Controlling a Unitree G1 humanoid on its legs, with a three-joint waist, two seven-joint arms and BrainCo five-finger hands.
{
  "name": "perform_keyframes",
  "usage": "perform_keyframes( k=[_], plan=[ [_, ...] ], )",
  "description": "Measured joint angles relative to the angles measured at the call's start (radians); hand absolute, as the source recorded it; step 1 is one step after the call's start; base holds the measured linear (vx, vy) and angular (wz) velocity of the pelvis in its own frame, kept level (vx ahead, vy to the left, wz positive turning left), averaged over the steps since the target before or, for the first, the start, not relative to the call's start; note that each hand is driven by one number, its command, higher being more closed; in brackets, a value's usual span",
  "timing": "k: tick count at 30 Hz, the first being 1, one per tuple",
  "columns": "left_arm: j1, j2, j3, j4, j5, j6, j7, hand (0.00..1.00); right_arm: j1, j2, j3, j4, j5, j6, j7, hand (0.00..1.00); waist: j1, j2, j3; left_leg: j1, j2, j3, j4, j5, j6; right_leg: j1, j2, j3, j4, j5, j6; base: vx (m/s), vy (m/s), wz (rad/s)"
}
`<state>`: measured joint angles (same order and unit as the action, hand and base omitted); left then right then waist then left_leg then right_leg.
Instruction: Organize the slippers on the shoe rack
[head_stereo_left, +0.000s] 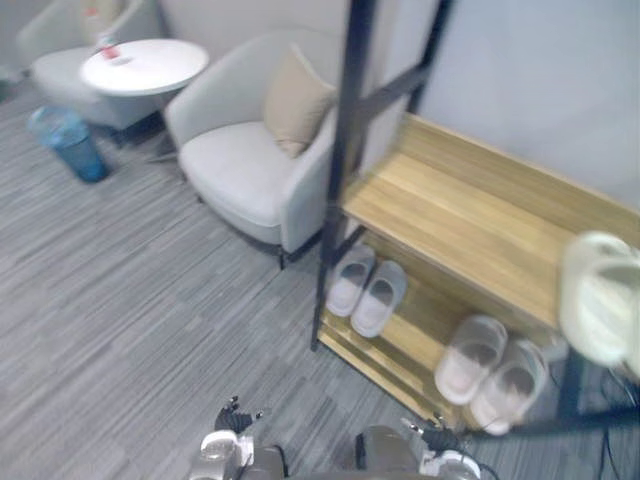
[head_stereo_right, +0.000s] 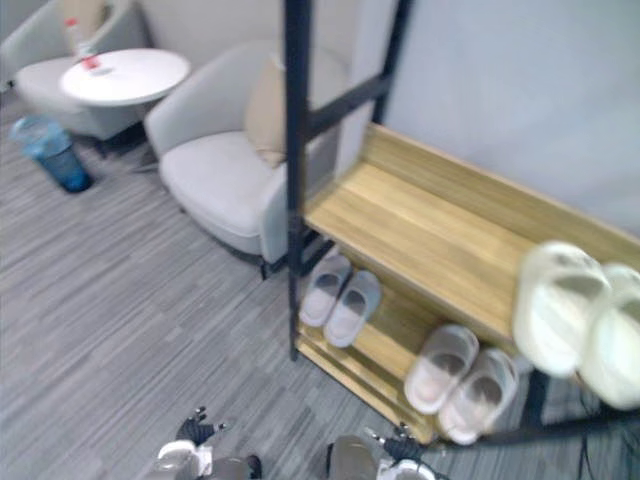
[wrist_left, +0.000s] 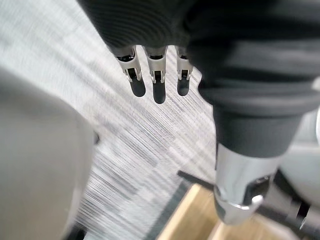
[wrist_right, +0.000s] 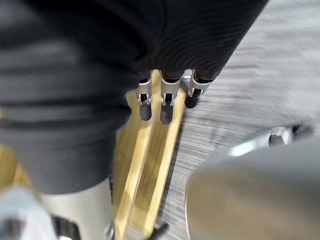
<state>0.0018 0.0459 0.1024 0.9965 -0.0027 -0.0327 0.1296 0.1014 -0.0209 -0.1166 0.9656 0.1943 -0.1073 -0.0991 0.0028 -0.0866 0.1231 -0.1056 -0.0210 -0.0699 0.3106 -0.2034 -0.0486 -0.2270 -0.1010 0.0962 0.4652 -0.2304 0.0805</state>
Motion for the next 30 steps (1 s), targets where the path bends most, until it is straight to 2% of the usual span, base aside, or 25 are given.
perform_keyframes(
  k=[1,2,5,8,11,13,15,16,18,19,20,21,22,23,24,25,26,27,29,30],
  plan=[
    [-0.004,-0.008,0.000,0.009,0.000,0.000,0.000,0.00,-0.004,-0.001,-0.002,0.007,0.000,0.000,0.001,0.00,-0.001,0.010,0.000,0.005,0.004,-0.013,-0.009,0.002,-0.004,0.018,-0.002,-0.018,-0.021,-0.005,-0.002,0.23,-0.235,1.16],
    [-0.010,-0.036,0.021,0.022,0.002,0.000,-0.001,0.00,-0.014,-0.019,-0.011,0.035,0.000,0.000,0.000,0.00,0.008,0.051,-0.018,0.010,0.031,-0.032,-0.065,0.033,-0.030,0.048,0.011,-0.067,-0.086,0.022,-0.019,0.21,-0.181,0.78],
    [-0.007,-0.055,0.030,0.059,0.010,-0.001,0.000,0.00,-0.041,-0.032,-0.024,0.082,-0.006,0.003,0.000,0.00,0.012,0.078,-0.033,0.067,0.071,-0.049,-0.207,0.097,-0.052,0.111,0.045,-0.120,-0.193,0.055,-0.045,0.17,-0.159,0.43],
    [-0.016,-0.050,0.028,0.077,0.019,-0.001,-0.001,0.00,-0.049,-0.030,-0.015,0.082,-0.029,0.002,0.000,0.00,0.013,0.080,-0.042,0.072,0.100,-0.052,-0.238,0.119,-0.062,0.133,0.073,-0.133,-0.251,0.084,-0.059,0.07,-0.081,0.09],
    [-0.023,-0.031,0.022,0.088,0.023,-0.001,-0.001,0.00,-0.056,-0.032,0.014,0.114,-0.038,0.001,0.000,0.00,0.009,0.058,-0.030,0.076,0.105,-0.058,-0.236,0.131,-0.063,0.190,0.082,-0.155,-0.319,0.106,-0.068,0.02,-0.037,0.21],
    [-0.023,-0.027,0.015,0.095,0.025,-0.001,-0.001,0.00,-0.046,-0.032,0.015,0.117,-0.036,0.001,0.000,0.00,0.006,0.056,-0.030,0.077,0.101,-0.070,-0.236,0.137,-0.062,0.203,0.080,-0.174,-0.326,0.107,-0.068,-0.03,0.012,0.37],
    [-0.024,-0.020,-0.010,0.094,0.028,-0.001,0.000,0.00,-0.053,-0.032,0.025,0.123,-0.037,0.000,-0.001,0.00,0.005,0.048,-0.024,0.066,0.093,-0.035,-0.228,0.168,-0.059,0.207,0.064,-0.192,-0.315,0.105,-0.068,-0.06,0.033,0.42],
    [-0.024,-0.012,-0.033,0.086,0.034,-0.002,0.000,0.00,-0.057,-0.030,0.023,0.122,-0.037,-0.001,-0.001,0.00,-0.002,0.040,-0.013,0.042,0.077,0.032,-0.196,0.187,-0.041,0.210,0.040,-0.216,-0.298,0.102,-0.071,-0.13,0.057,0.71],
    [-0.029,0.000,-0.055,0.078,0.040,0.000,0.001,0.00,-0.060,-0.027,0.023,0.120,-0.037,-0.002,-0.001,0.00,-0.005,0.039,-0.001,0.029,0.093,0.159,-0.157,0.144,0.020,0.201,0.023,-0.281,-0.284,0.089,-0.080,-0.21,0.083,0.92],
    [-0.048,0.003,-0.064,0.078,0.040,0.002,-0.001,0.00,-0.060,-0.029,0.011,0.114,-0.034,-0.001,-0.005,0.00,-0.017,0.040,0.008,-0.039,0.126,0.298,0.008,0.061,0.083,0.187,0.001,-0.346,-0.248,0.064,-0.084,-0.24,0.082,1.12],
    [-0.049,0.007,-0.070,0.077,0.040,0.002,0.000,0.00,-0.059,-0.028,0.008,0.110,-0.034,-0.001,-0.008,0.00,-0.021,0.037,0.011,-0.058,0.139,0.343,0.091,0.031,0.096,0.190,-0.014,-0.383,-0.240,0.059,-0.077,-0.24,0.100,1.19],
    [-0.049,0.009,-0.074,0.077,0.040,0.002,0.000,0.00,-0.059,-0.028,0.008,0.109,-0.034,-0.001,-0.010,0.00,-0.022,0.035,0.010,-0.062,0.143,0.359,0.120,0.019,0.094,0.191,-0.022,-0.401,-0.238,0.056,-0.074,-0.15,0.108,0.87],
    [-0.049,0.011,-0.083,0.076,0.040,0.002,0.000,0.00,-0.057,-0.029,0.008,0.109,-0.034,-0.001,-0.011,0.00,-0.024,0.033,0.009,-0.063,0.152,0.383,0.159,-0.001,0.086,0.190,-0.035,-0.428,-0.233,0.052,-0.065,-0.12,0.183,1.00],
    [-0.048,0.011,-0.092,0.077,0.040,0.003,0.001,0.00,-0.057,-0.037,0.008,0.106,-0.028,-0.001,-0.013,0.00,-0.031,0.050,0.007,-0.060,0.166,0.383,0.148,-0.045,0.054,0.173,-0.036,-0.451,-0.210,0.032,-0.033,-0.08,0.233,1.13],
    [-0.051,0.016,-0.093,0.077,0.039,0.004,0.001,0.00,-0.074,-0.038,0.008,0.111,-0.026,0.004,-0.016,0.00,-0.020,0.055,0.010,-0.078,0.135,0.362,0.102,-0.067,0.024,0.122,-0.042,-0.399,-0.149,0.010,-0.013,-0.06,0.225,0.92],
    [-0.050,0.025,-0.094,0.074,0.039,0.004,0.002,0.00,-0.078,-0.031,0.009,0.111,-0.027,0.005,-0.015,0.00,-0.015,0.045,0.009,-0.085,0.116,0.358,0.087,-0.060,0.032,0.105,-0.044,-0.373,-0.139,0.003,-0.011,0.03,0.160,0.77],
    [-0.050,0.045,-0.102,0.076,0.039,0.008,0.003,0.00,-0.080,-0.019,0.006,0.112,-0.026,0.008,-0.015,0.00,-0.017,0.020,0.005,-0.086,0.075,0.351,0.060,-0.047,0.046,0.087,-0.062,-0.336,-0.132,0.000,-0.004,0.05,0.159,0.66],
    [-0.044,0.052,-0.112,0.077,0.039,0.012,0.002,0.00,-0.082,-0.025,0.006,0.113,-0.027,0.011,-0.018,0.00,-0.016,0.027,0.009,-0.085,0.042,0.334,0.060,-0.051,0.059,0.091,-0.087,-0.332,-0.117,-0.008,0.009,0.08,0.189,0.62],
    [-0.035,0.057,-0.121,0.077,0.038,0.015,0.003,0.00,-0.089,-0.028,0.009,0.112,-0.027,0.014,-0.020,0.00,-0.014,0.024,0.011,-0.067,-0.003,0.326,0.057,-0.061,0.082,0.085,-0.129,-0.309,-0.050,-0.020,0.032,0.15,0.255,0.37],
    [-0.029,0.057,-0.123,0.078,0.038,0.017,0.004,0.00,-0.105,-0.029,0.012,0.110,-0.028,0.014,-0.021,0.00,-0.014,0.035,0.021,-0.051,-0.028,0.313,0.046,-0.053,0.099,0.041,-0.146,-0.259,0.044,-0.027,0.019,0.17,0.244,0.36]
  ],
)
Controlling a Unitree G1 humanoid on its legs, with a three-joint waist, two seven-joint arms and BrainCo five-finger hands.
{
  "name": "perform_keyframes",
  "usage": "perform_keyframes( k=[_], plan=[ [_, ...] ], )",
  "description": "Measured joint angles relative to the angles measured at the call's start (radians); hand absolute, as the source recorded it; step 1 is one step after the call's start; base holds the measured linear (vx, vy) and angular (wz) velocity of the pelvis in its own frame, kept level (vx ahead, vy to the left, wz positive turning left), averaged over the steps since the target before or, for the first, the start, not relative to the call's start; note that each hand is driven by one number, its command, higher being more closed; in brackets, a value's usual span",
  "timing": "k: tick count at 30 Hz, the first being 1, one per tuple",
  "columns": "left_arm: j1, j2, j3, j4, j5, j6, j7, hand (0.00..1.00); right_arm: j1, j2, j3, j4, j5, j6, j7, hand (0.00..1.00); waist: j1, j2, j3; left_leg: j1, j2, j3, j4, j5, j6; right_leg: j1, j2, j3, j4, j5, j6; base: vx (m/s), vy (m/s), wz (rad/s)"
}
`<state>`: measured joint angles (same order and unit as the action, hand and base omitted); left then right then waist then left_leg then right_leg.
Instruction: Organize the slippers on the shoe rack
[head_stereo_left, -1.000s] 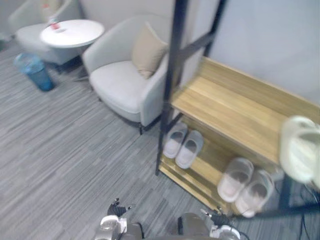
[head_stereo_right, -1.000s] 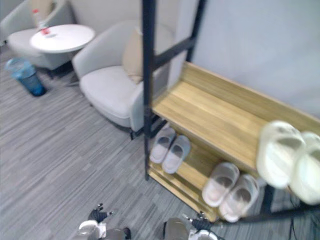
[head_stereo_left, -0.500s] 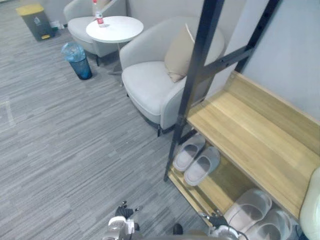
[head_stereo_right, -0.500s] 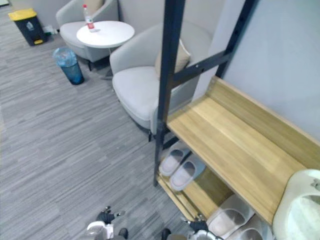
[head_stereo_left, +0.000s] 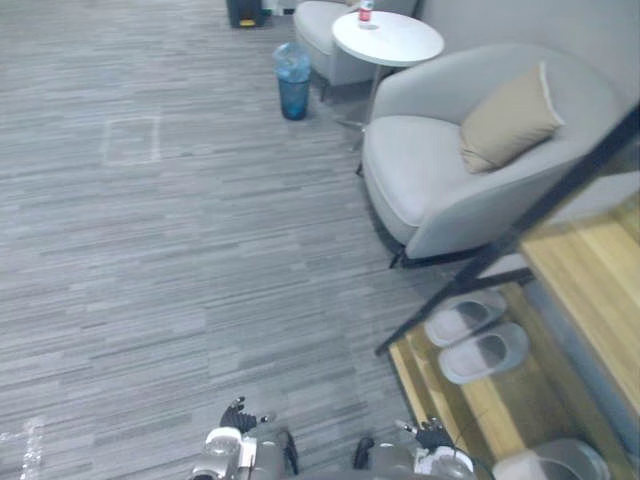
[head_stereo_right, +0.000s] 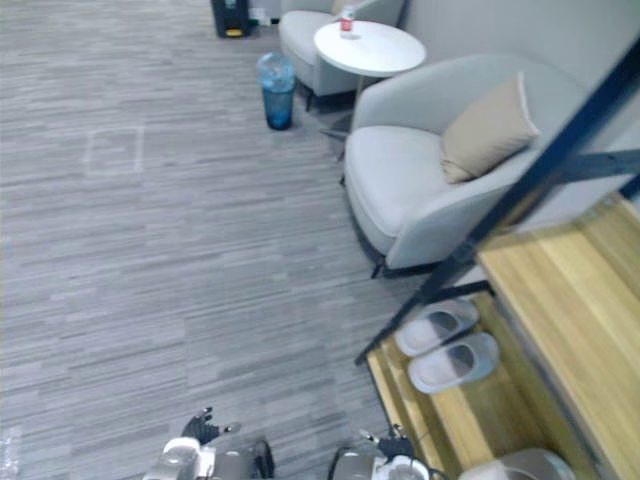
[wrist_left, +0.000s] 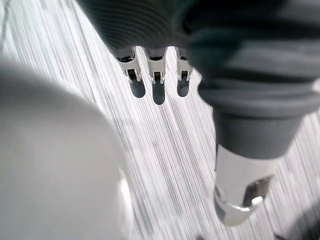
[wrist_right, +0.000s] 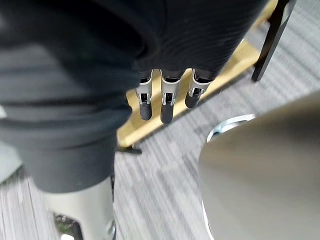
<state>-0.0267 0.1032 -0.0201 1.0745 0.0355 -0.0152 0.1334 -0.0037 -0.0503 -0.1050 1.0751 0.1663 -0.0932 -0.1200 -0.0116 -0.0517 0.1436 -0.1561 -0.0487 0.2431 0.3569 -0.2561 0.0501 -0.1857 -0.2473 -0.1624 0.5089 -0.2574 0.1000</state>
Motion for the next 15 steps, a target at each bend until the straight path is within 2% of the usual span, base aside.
perform_keyframes(
  k=[1,3,4,6,7,8,9,10,11,12,13,14,15],
  plan=[
    [0.000,0.000,0.000,0.000,0.000,0.001,0.000,0.00,-0.004,-0.002,0.003,0.000,-0.001,0.000,0.000,0.00,-0.002,0.002,0.002,0.005,-0.005,-0.005,-0.006,0.001,0.002,-0.012,0.003,0.025,0.031,-0.005,-0.006,0.19,0.185,0.50],
    [0.001,0.005,0.002,0.000,-0.002,0.001,0.002,0.00,-0.019,-0.015,0.041,0.005,-0.007,0.002,0.001,0.00,-0.005,0.013,0.007,0.051,-0.019,-0.053,-0.073,0.017,0.014,-0.051,0.108,0.164,0.095,-0.039,0.019,0.22,0.091,0.61],
    [0.001,0.005,0.003,-0.001,-0.002,0.001,0.003,0.00,-0.020,-0.014,0.044,0.006,-0.008,0.002,0.001,0.00,-0.003,0.013,0.007,0.059,-0.020,-0.064,-0.089,0.022,0.013,-0.059,0.129,0.178,0.091,-0.041,0.018,0.22,-0.002,0.65],
    [0.002,-0.002,0.025,0.000,-0.002,0.001,0.009,0.00,-0.029,-0.021,0.072,0.005,-0.008,0.000,0.001,0.00,-0.006,0.023,0.017,0.130,-0.014,-0.143,-0.198,0.058,0.008,-0.085,0.240,0.194,0.005,-0.037,-0.009,0.27,-0.062,0.77],
    [0.002,-0.004,0.029,-0.001,-0.002,0.001,0.011,0.00,-0.029,-0.021,0.074,0.005,-0.008,-0.001,0.001,0.00,-0.006,0.025,0.018,0.144,-0.012,-0.160,-0.213,0.059,0.006,-0.094,0.259,0.194,-0.013,-0.032,-0.018,0.37,-0.123,0.97],
    [0.001,-0.005,0.036,-0.001,-0.001,0.000,0.015,0.00,-0.027,-0.023,0.076,0.004,-0.007,-0.007,0.001,0.00,-0.010,0.030,0.028,0.179,-0.009,-0.209,-0.241,0.059,0.005,-0.109,0.288,0.192,-0.066,-0.008,-0.046,0.25,-0.090,0.78],
    [0.002,-0.003,0.038,-0.001,-0.001,0.000,0.015,0.00,-0.026,-0.022,0.074,0.002,-0.006,-0.009,0.001,0.00,-0.012,0.028,0.030,0.188,-0.011,-0.222,-0.244,0.056,0.000,-0.109,0.290,0.193,-0.079,0.001,-0.052,0.34,-0.121,1.24],
    [0.011,-0.005,0.044,0.001,0.001,-0.001,0.016,0.00,-0.022,-0.022,0.076,0.001,-0.007,-0.013,0.001,0.00,-0.022,0.012,0.029,0.221,-0.022,-0.275,-0.228,0.026,-0.023,-0.097,0.279,0.179,-0.087,0.065,-0.140,0.40,-0.128,1.06],
    [0.022,-0.019,0.060,-0.001,0.001,-0.002,0.015,0.00,-0.024,-0.017,0.075,0.001,-0.008,-0.013,0.001,0.00,-0.015,0.016,0.024,0.218,-0.010,-0.280,-0.166,-0.005,-0.061,-0.076,0.275,0.149,-0.078,0.033,-0.158,0.47,-0.145,0.94],
    [0.019,-0.024,0.073,-0.006,0.001,-0.002,0.013,0.00,-0.027,-0.016,0.076,-0.001,-0.008,-0.013,0.000,0.00,-0.010,0.018,0.026,0.200,-0.007,-0.269,-0.124,-0.014,-0.072,-0.067,0.274,0.145,-0.081,0.027,-0.165,0.57,-0.172,0.63],
    [0.006,-0.052,0.137,-0.025,0.002,-0.006,0.016,0.00,-0.031,-0.012,0.080,-0.039,-0.009,-0.013,0.000,0.00,0.001,0.043,0.040,0.036,0.044,-0.175,0.238,-0.044,-0.131,-0.015,0.280,0.112,-0.114,0.020,-0.174,0.38,-0.120,0.41],
    [0.006,-0.058,0.154,-0.033,0.001,-0.007,0.015,0.00,-0.033,-0.009,0.084,-0.042,-0.010,-0.013,0.000,0.00,0.002,0.053,0.044,-0.008,0.078,-0.141,0.352,-0.048,-0.137,0.003,0.289,0.106,-0.121,0.017,-0.178,0.38,-0.129,0.42],
    [0.007,-0.062,0.174,-0.049,-0.001,-0.008,0.016,0.00,-0.037,-0.002,0.114,-0.040,-0.011,-0.011,-0.001,0.00,0.010,0.056,0.049,-0.067,0.151,-0.075,0.513,-0.056,-0.146,0.052,0.296,0.094,-0.132,0.005,-0.197,0.25,-0.077,0.15]
  ],
)
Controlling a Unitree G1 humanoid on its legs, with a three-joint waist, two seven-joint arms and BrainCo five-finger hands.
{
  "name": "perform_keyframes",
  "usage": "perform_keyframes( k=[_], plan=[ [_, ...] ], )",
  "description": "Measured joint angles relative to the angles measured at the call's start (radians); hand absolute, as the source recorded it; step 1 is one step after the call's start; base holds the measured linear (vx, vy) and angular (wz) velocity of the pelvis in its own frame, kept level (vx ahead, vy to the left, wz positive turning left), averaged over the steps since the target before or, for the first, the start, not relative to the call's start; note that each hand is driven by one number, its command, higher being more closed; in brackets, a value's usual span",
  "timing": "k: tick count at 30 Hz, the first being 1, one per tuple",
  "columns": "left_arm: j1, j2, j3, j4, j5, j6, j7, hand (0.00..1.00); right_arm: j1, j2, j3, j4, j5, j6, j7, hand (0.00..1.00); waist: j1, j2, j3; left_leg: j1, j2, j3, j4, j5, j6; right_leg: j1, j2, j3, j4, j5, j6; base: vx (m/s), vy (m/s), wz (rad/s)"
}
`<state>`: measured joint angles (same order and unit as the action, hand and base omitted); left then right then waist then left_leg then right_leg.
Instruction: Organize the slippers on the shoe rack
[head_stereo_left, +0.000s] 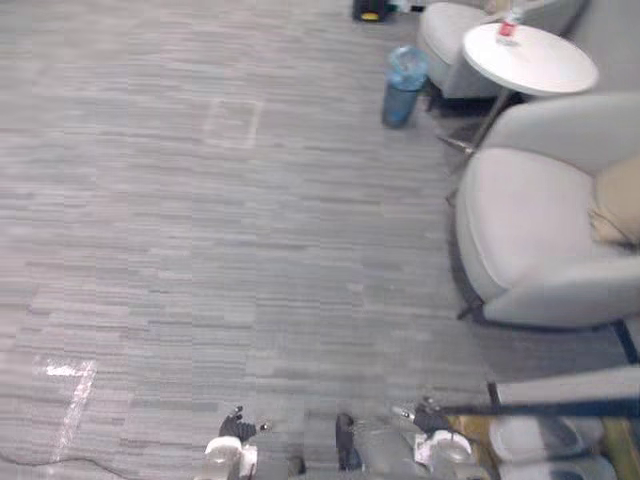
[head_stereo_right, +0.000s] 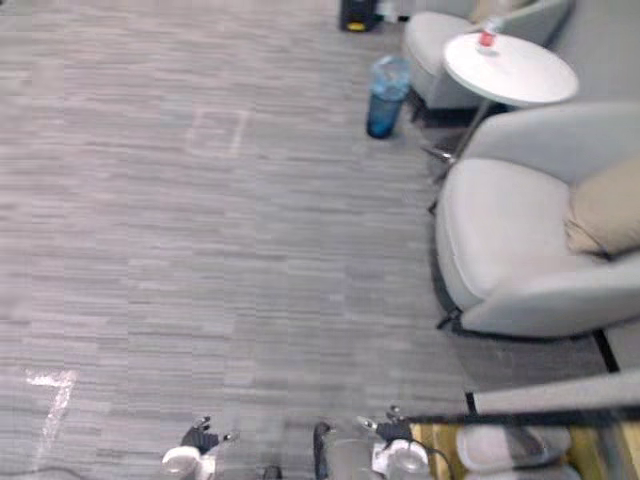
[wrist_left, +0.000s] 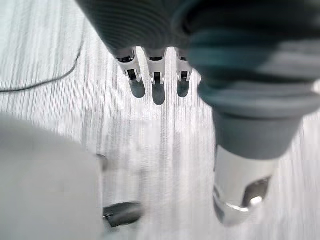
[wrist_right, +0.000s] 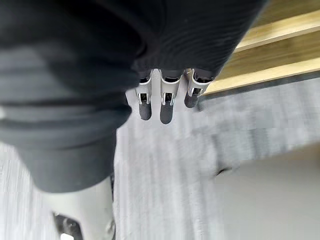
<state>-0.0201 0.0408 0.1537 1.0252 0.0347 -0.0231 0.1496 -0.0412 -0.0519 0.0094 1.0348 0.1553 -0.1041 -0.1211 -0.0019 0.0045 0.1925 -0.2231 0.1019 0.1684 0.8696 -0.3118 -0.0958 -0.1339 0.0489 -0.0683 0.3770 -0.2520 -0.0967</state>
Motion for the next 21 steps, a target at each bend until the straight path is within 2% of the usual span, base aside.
perform_keyframes(
  k=[1,2,3,4,5,6,8,9,10,11,12,13,14,15,16,17,18,19,20,21],
  plan=[
    [-0.001,-0.001,0.007,-0.003,0.000,0.000,0.000,0.00,0.000,0.002,0.005,0.000,0.000,0.000,0.000,0.00,0.001,-0.001,0.001,-0.010,0.019,0.015,0.025,-0.001,0.001,0.017,0.000,-0.005,-0.004,-0.002,-0.003,0.36,-0.091,0.30],
    [-0.003,-0.001,0.017,-0.022,0.001,-0.004,0.001,0.00,0.005,0.009,0.010,-0.005,-0.001,0.002,-0.003,0.00,0.003,-0.005,0.007,-0.035,0.075,0.064,0.051,-0.004,0.008,0.086,-0.012,-0.026,-0.036,-0.006,-0.006,0.42,-0.083,0.52],
    [-0.007,-0.007,0.018,-0.038,0.000,-0.011,0.001,0.00,0.012,0.012,0.012,-0.013,-0.001,0.004,-0.007,0.00,0.005,-0.014,0.008,-0.068,0.106,0.112,0.018,-0.003,0.011,0.139,-0.034,-0.052,-0.073,-0.010,0.001,0.38,-0.062,0.57],
    [-0.010,-0.016,0.020,-0.043,0.000,-0.013,0.002,0.00,0.016,0.011,0.010,-0.019,-0.001,0.005,-0.007,0.00,0.007,-0.018,0.008,-0.080,0.111,0.130,-0.002,-0.002,0.012,0.152,-0.042,-0.062,-0.082,-0.013,0.005,0.39,-0.019,0.59],
    [-0.024,-0.028,0.023,-0.052,-0.001,-0.017,0.004,0.00,0.026,0.009,0.000,-0.039,-0.001,0.006,-0.011,0.00,0.013,-0.028,0.012,-0.106,0.107,0.191,-0.120,0.014,0.030,0.194,-0.071,-0.095,-0.116,-0.029,0.035,0.39,0.023,0.63],
    [-0.029,-0.045,0.020,-0.048,-0.001,-0.015,0.003,0.00,0.026,0.005,-0.003,-0.037,-0.001,0.010,-0.014,0.00,0.011,-0.015,0.003,-0.127,0.077,0.217,-0.288,0.063,0.044,0.225,-0.088,-0.122,-0.148,-0.042,0.057,0.40,0.045,0.73],
    [-0.026,-0.063,0.001,-0.032,-0.001,-0.016,0.003,0.00,0.039,-0.007,-0.003,-0.029,-0.004,0.016,-0.014,0.00,0.016,0.013,-0.012,-0.123,0.015,0.214,-0.571,0.233,0.072,0.264,-0.085,-0.136,-0.185,-0.058,0.085,0.38,0.138,0.48],
    [-0.030,-0.052,-0.001,-0.023,-0.002,-0.016,0.004,0.00,0.030,-0.012,-0.003,0.001,-0.011,0.018,-0.014,0.00,0.028,0.017,-0.019,-0.123,-0.024,0.169,-0.622,0.338,0.126,0.291,-0.085,-0.124,-0.204,-0.074,0.110,0.41,0.173,0.29],
    [-0.037,-0.046,-0.001,-0.018,-0.002,-0.017,0.004,0.00,0.018,-0.007,-0.002,0.012,-0.014,0.022,-0.013,0.00,0.027,0.003,-0.019,-0.121,-0.038,0.174,-0.625,0.344,0.134,0.296,-0.100,-0.124,-0.211,-0.074,0.112,0.43,0.179,0.48],
    [-0.045,-0.029,-0.003,-0.002,0.000,-0.014,0.004,0.00,0.005,-0.005,-0.006,0.035,-0.038,0.023,-0.013,0.00,0.019,-0.021,-0.026,-0.116,-0.080,0.165,-0.644,0.320,0.157,0.294,-0.135,-0.114,-0.200,-0.065,0.128,0.34,0.133,0.56],
    [-0.042,-0.025,-0.010,0.007,0.000,-0.016,0.003,0.00,-0.001,-0.005,-0.009,0.048,-0.039,0.024,-0.013,0.00,0.018,-0.034,-0.027,-0.110,-0.103,0.157,-0.643,0.307,0.161,0.293,-0.153,-0.105,-0.175,-0.065,0.128,0.53,0.228,0.74],
    [-0.038,-0.017,-0.013,0.008,-0.001,-0.015,0.003,0.00,0.001,-0.004,-0.035,0.071,-0.041,0.026,-0.012,0.00,0.019,-0.050,-0.026,-0.061,-0.149,0.139,-0.648,0.265,0.166,0.257,-0.187,-0.068,0.001,-0.062,0.134,0.46,0.195,0.49],
    [-0.035,-0.016,-0.013,0.009,-0.001,-0.014,0.003,0.00,0.001,-0.002,-0.044,0.078,-0.042,0.026,-0.012,0.00,0.017,-0.051,-0.027,-0.044,-0.157,0.133,-0.653,0.254,0.167,0.235,-0.194,-0.055,0.075,-0.051,0.152,0.67,0.260,0.51],
    [-0.031,-0.014,-0.015,0.028,-0.007,-0.012,0.003,0.00,0.010,0.002,-0.056,0.078,-0.048,0.028,-0.012,0.00,0.005,-0.050,-0.027,0.027,-0.179,0.105,-0.684,0.230,0.165,0.143,-0.215,-0.015,0.332,0.039,0.207,0.40,0.141,0.25],
    [-0.030,-0.012,-0.015,0.032,-0.009,-0.010,0.003,0.00,0.011,0.001,-0.057,0.074,-0.048,0.027,-0.011,0.00,0.003,-0.050,-0.027,0.041,-0.182,0.098,-0.690,0.226,0.165,0.124,-0.217,-0.006,0.378,0.037,0.205,0.49,0.150,0.33],
    [-0.023,-0.005,-0.015,0.044,-0.021,-0.009,0.004,0.00,0.011,-0.001,-0.061,0.060,-0.049,0.023,-0.009,0.00,-0.002,-0.048,-0.026,0.105,-0.184,0.079,-0.711,0.200,0.159,0.037,-0.204,0.024,0.551,-0.006,0.194,0.28,0.063,0.20],
    [-0.020,-0.004,-0.014,0.047,-0.023,-0.009,0.004,0.00,0.012,-0.001,-0.064,0.048,-0.049,0.024,-0.008,0.00,-0.002,-0.048,-0.026,0.130,-0.183,0.073,-0.720,0.191,0.153,0.001,-0.196,0.029,0.590,-0.023,0.184,0.54,0.083,0.24],
    [-0.016,-0.003,-0.015,0.052,-0.034,-0.009,0.004,0.00,0.012,-0.005,-0.066,0.043,-0.049,0.022,-0.007,0.00,-0.004,-0.038,-0.020,0.184,-0.173,0.061,-0.748,0.177,0.148,-0.067,-0.176,0.032,0.608,-0.062,0.167,0.52,0.018,0.17],
    [-0.025,-0.003,-0.015,0.065,-0.039,-0.009,0.004,0.00,0.006,-0.012,-0.067,0.041,-0.049,0.019,-0.006,0.00,-0.006,-0.030,-0.015,0.230,-0.154,0.049,-0.771,0.161,0.143,-0.133,-0.147,0.029,0.548,-0.089,0.150,0.52,-0.013,0.16],
    [-0.028,-0.004,-0.014,0.070,-0.039,-0.009,0.004,0.00,0.003,-0.015,-0.067,0.042,-0.050,0.019,-0.006,0.00,-0.008,-0.027,-0.013,0.245,-0.146,0.044,-0.778,0.156,0.142,-0.155,-0.134,0.026,0.514,-0.096,0.146,0.44,-0.076,0.16]
  ],
)
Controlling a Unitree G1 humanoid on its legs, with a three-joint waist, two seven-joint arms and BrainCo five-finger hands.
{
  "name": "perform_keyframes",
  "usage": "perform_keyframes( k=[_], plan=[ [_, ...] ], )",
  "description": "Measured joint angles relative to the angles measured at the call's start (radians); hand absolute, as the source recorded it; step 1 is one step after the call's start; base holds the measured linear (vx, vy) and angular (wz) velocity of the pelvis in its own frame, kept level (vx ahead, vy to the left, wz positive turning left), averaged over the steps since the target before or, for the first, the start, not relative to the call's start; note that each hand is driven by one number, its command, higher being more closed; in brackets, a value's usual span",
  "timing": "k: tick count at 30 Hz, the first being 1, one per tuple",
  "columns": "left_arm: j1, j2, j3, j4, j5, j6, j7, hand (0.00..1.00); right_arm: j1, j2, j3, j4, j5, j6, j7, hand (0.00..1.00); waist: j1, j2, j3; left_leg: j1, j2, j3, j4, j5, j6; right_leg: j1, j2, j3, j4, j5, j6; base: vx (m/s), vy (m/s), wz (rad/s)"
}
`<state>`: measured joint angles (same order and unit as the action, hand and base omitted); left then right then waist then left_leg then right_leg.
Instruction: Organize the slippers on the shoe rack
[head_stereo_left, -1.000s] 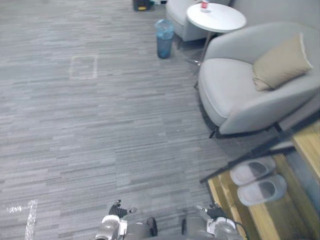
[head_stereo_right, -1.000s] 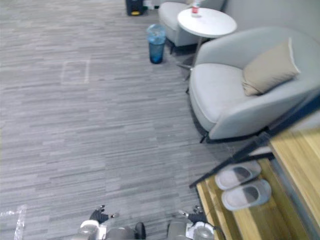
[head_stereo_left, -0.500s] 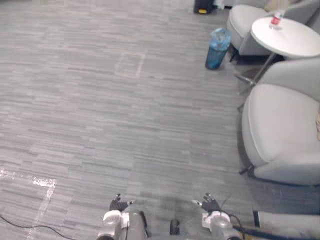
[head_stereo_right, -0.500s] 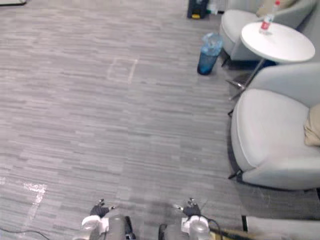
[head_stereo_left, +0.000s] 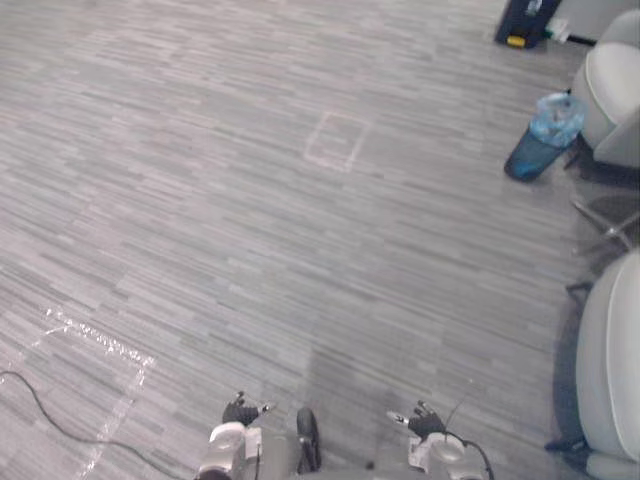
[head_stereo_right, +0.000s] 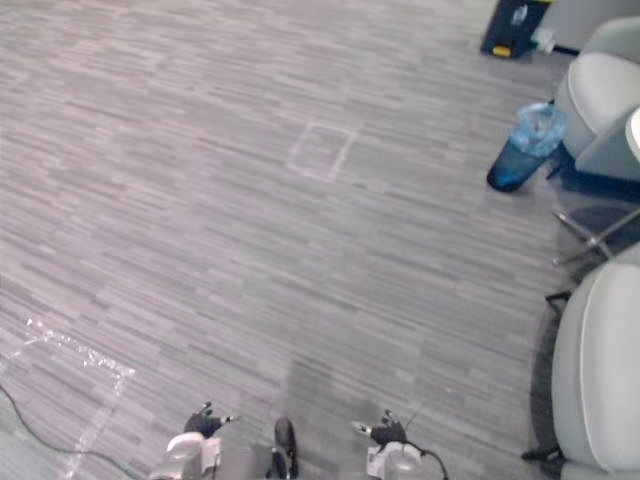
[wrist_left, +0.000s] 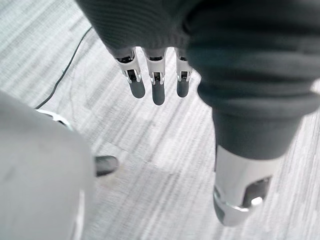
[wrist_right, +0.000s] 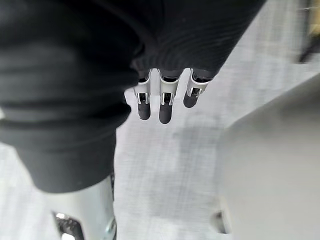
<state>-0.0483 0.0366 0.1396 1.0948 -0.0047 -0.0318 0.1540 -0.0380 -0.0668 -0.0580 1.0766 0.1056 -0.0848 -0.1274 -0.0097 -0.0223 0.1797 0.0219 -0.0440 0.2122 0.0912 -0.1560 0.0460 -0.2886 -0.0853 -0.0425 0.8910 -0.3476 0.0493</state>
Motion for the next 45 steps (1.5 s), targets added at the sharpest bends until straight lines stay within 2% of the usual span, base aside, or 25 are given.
perform_keyframes(
  k=[2,4,5,7,9,10,12,16,19,21,22,24,25,26,27,29,31,34,35,36,38,40,41,42,45],
  plan=[
    [-0.001,-0.004,-0.001,0.009,0.000,0.000,0.000,0.00,-0.014,-0.007,-0.005,0.002,-0.008,-0.006,0.001,0.00,-0.015,0.013,0.008,0.057,0.041,-0.022,-0.026,-0.039,-0.021,-0.072,0.063,-0.003,-0.273,0.032,0.010,0.42,-0.103,0.21],
    [-0.002,-0.004,0.000,0.026,0.003,0.001,-0.002,0.00,-0.021,-0.007,-0.019,0.005,-0.008,-0.009,0.003,0.00,-0.050,0.005,0.008,0.134,0.059,-0.065,-0.067,-0.090,-0.045,-0.081,0.073,-0.006,-0.561,0.293,-0.009,0.59,-0.189,0.45],
    [-0.003,-0.011,0.001,0.028,0.004,0.001,-0.003,0.00,-0.021,-0.012,-0.028,0.006,-0.008,-0.009,0.002,0.00,-0.056,0.015,0.006,0.153,0.072,-0.078,-0.077,-0.099,-0.054,-0.070,0.086,-0.015,-0.558,0.299,-0.053,0.72,-0.215,0.36],
    [-0.003,-0.034,0.024,0.024,0.008,0.000,-0.007,0.00,-0.022,-0.009,-0.060,0.011,-0.016,-0.004,0.000,0.00,-0.039,0.022,0.001,0.169,0.081,-0.070,-0.033,-0.083,-0.081,-0.077,0.080,-0.021,-0.448,0.211,-0.091,0.54,-0.161,0.24],
    [0.009,-0.067,0.040,-0.002,0.018,0.002,-0.005,0.00,-0.020,-0.026,-0.064,-0.007,-0.018,0.002,-0.001,0.00,-0.053,0.033,0.004,0.110,0.087,-0.070,0.241,-0.078,-0.091,-0.077,0.047,-0.043,-0.281,0.152,-0.104,0.45,-0.196,0.49],
    [0.014,-0.079,0.054,-0.011,0.021,0.001,-0.006,0.00,-0.003,-0.029,-0.043,-0.015,-0.019,0.003,-0.001,0.00,-0.053,0.038,-0.011,0.007,0.125,-0.063,0.489,-0.061,-0.123,-0.013,0.043,-0.041,-0.343,0.113,-0.083,0.53,-0.159,0.48],
    [0.023,-0.093,0.113,-0.081,0.020,-0.001,-0.006,0.00,-0.005,-0.007,0.018,-0.027,-0.020,0.014,0.000,0.00,-0.001,0.059,-0.014,-0.204,0.272,0.005,0.912,-0.051,-0.144,0.137,0.099,-0.028,-0.448,0.038,-0.130,0.69,-0.165,0.16],
    [0.022,-0.079,0.119,-0.149,0.001,-0.009,-0.002,0.00,-0.012,0.026,0.040,-0.040,-0.017,0.015,-0.003,0.00,0.030,0.014,0.006,-0.334,0.312,0.123,0.868,-0.082,-0.117,0.333,0.069,-0.021,-0.609,0.034,-0.135,0.56,-0.054,-0.01],
    [0.018,-0.080,0.106,-0.155,-0.001,-0.014,-0.001,0.00,-0.026,0.032,0.009,-0.039,-0.016,0.015,-0.004,0.00,0.038,0.006,0.006,-0.385,0.208,0.133,0.400,-0.034,-0.124,0.462,0.017,0.005,-0.717,0.035,-0.132,0.53,0.104,-0.23],
    [0.017,-0.071,0.073,-0.140,-0.006,-0.020,0.001,0.00,-0.028,0.002,-0.007,-0.019,-0.017,0.015,-0.004,0.00,0.063,0.039,-0.008,-0.433,0.172,0.014,0.145,0.120,-0.164,0.487,0.030,0.065,-0.746,0.032,-0.089,0.57,0.247,-0.72],
    [0.011,-0.038,0.056,-0.113,-0.005,-0.022,0.001,0.00,-0.032,0.009,-0.008,0.011,-0.019,0.016,-0.006,0.00,0.065,0.014,-0.022,-0.431,0.134,-0.009,0.158,0.220,-0.105,0.508,-0.009,0.100,-0.744,0.020,-0.043,0.62,0.251,-0.34],
    [-0.002,-0.007,0.036,-0.081,-0.002,-0.021,0.001,0.00,-0.024,0.017,-0.019,0.019,-0.019,0.016,-0.006,0.00,0.029,-0.026,-0.030,-0.417,0.099,0.003,0.164,0.197,-0.068,0.473,-0.049,0.112,-0.663,0.060,0.022,0.63,0.237,0.03],
    [0.000,0.003,0.037,-0.072,0.001,-0.018,0.000,0.00,-0.013,0.017,-0.027,0.032,-0.019,0.016,-0.005,0.00,0.018,-0.038,-0.034,-0.390,0.094,0.025,0.171,0.170,-0.050,0.420,-0.051,0.143,-0.539,0.110,0.064,0.65,0.240,-0.16],
    [0.005,0.022,0.025,-0.052,0.001,-0.008,-0.001,0.00,0.000,0.023,-0.036,0.041,-0.023,0.018,-0.006,0.00,0.012,-0.047,-0.027,-0.299,0.086,0.042,0.133,0.139,-0.046,0.347,-0.046,0.175,-0.313,0.202,0.163,0.64,0.218,-0.31],
    [0.009,0.030,0.014,-0.040,0.001,-0.003,-0.001,0.00,0.004,0.025,-0.036,0.042,-0.025,0.017,-0.006,0.00,0.007,-0.044,-0.026,-0.258,0.087,0.042,0.115,0.124,-0.045,0.309,-0.043,0.186,-0.208,0.203,0.183,0.61,0.155,-0.46],
    [0.009,0.034,-0.024,-0.004,0.002,0.005,0.000,0.00,0.005,0.004,-0.031,0.034,-0.025,0.013,-0.001,0.00,-0.004,-0.011,-0.003,-0.051,0.102,0.063,0.010,0.099,-0.031,0.165,-0.020,0.132,0.046,0.099,0.047,0.54,0.099,-0.64],
    [0.003,0.032,-0.024,0.003,0.002,0.006,0.000,0.00,-0.004,-0.017,-0.011,0.015,-0.023,0.003,0.000,0.00,-0.006,0.023,0.011,0.049,0.137,0.108,-0.025,0.078,-0.036,0.065,0.013,0.069,0.020,0.053,-0.015,0.53,0.026,-0.67],
    [-0.017,0.050,-0.039,0.002,0.002,0.003,0.000,0.00,-0.022,-0.011,0.001,-0.002,-0.021,-0.004,0.000,0.00,-0.023,0.015,0.009,0.106,0.169,0.136,-0.029,0.029,-0.084,-0.071,0.079,0.046,-0.245,0.059,-0.003,0.42,-0.087,-0.20],
    [-0.019,0.065,-0.052,0.002,0.004,0.000,-0.001,0.00,-0.024,-0.010,0.017,0.001,-0.019,-0.005,0.000,0.00,-0.039,-0.016,0.000,0.131,0.157,0.136,-0.038,-0.005,-0.115,-0.086,0.085,0.051,-0.453,0.147,0.010,0.51,-0.161,0.02],
    [-0.035,0.052,-0.050,0.019,0.006,0.002,-0.001,0.00,-0.028,-0.019,0.016,0.010,-0.016,-0.007,-0.002,0.00,-0.053,-0.002,0.003,0.179,0.178,0.132,-0.059,-0.034,-0.148,-0.057,0.107,0.028,-0.483,0.240,-0.059,0.53,-0.138,-0.09],
    [-0.042,0.045,-0.052,0.028,0.019,0.002,-0.007,0.00,-0.032,-0.016,-0.027,0.009,-0.016,-0.010,-0.002,0.00,-0.054,-0.022,0.009,0.197,0.138,0.115,-0.059,0.034,-0.116,-0.104,0.083,0.028,-0.354,0.202,-0.026,0.50,-0.147,-0.22],
    [-0.041,0.026,-0.048,0.025,0.036,0.003,-0.009,0.00,-0.006,-0.012,-0.083,0.004,-0.005,-0.006,-0.002,0.00,-0.075,-0.018,0.003,0.257,0.129,0.089,-0.043,0.068,-0.148,-0.098,0.072,0.022,-0.242,0.125,-0.057,0.44,-0.226,-0.20],
    [-0.020,0.000,-0.038,0.013,0.046,0.001,-0.011,0.00,0.030,-0.017,-0.092,-0.006,0.007,-0.003,-0.006,0.00,-0.071,0.012,-0.032,0.215,0.173,0.071,0.116,0.020,-0.211,-0.019,0.090,0.008,-0.324,0.030,-0.104,0.36,-0.149,-0.19],
    [-0.019,-0.004,-0.037,0.009,0.048,0.001,-0.011,0.00,0.033,-0.019,-0.092,-0.009,0.010,-0.003,-0.007,0.00,-0.073,0.018,-0.035,0.189,0.191,0.061,0.174,0.009,-0.222,-0.007,0.095,0.000,-0.334,0.029,-0.106,0.46,-0.176,0.01],
    [-0.001,-0.049,0.041,-0.054,0.051,0.002,-0.026,0.00,0.049,-0.001,-0.042,-0.039,0.015,0.002,-0.007,0.00,-0.047,0.028,-0.035,-0.095,0.306,-0.017,0.839,0.014,-0.245,0.177,0.140,0.017,-0.465,0.019,-0.145,0.48,-0.100,-0.09]
  ],
)
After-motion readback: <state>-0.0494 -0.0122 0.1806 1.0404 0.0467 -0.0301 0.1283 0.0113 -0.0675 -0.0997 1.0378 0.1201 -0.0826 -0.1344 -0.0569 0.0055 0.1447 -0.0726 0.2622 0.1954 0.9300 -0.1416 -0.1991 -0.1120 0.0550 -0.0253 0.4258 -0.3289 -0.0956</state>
